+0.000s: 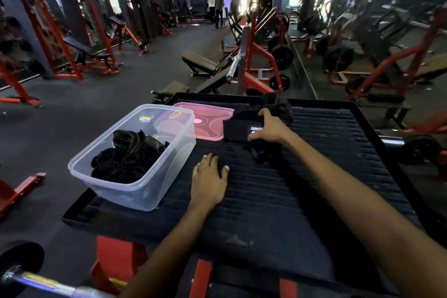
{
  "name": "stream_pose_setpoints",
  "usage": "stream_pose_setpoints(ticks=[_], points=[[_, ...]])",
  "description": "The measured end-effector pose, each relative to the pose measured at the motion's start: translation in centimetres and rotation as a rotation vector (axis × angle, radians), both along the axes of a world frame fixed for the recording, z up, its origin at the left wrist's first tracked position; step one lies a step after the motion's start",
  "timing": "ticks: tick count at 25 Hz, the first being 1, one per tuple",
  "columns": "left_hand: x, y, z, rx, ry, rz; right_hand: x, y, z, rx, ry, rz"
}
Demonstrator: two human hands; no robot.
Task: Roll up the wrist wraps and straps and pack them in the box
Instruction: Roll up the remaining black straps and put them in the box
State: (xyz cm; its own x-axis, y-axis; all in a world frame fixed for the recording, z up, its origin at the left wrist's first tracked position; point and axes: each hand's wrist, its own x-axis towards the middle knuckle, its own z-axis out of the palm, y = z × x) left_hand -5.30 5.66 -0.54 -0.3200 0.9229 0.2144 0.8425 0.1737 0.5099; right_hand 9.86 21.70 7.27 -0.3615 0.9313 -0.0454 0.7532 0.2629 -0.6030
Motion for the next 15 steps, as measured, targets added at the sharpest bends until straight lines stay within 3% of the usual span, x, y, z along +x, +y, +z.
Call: stream_pose_setpoints(ticks=[4, 8, 12, 15], points=[[0.0, -0.9, 0.3, 0.177, -0.254, -0.040, 3.5, -5.7, 0.1, -0.082, 0.028, -0.021], [-0.1, -1.1, 0.3, 0.328, -0.277, -0.173, 4.2, -9.8, -0.3, -0.185, 0.041, 0.087], [0.2, -1.6, 0.7, 0.234, -0.164, -0.313, 2.9, -8.7, 1.5, -0.283, -0.156, 0.206], [0.3, -1.5, 0.7, 0.125, -0.116, -0.310, 1.9, -4.4, 2.5, -0.157, -0.182, 0.098]])
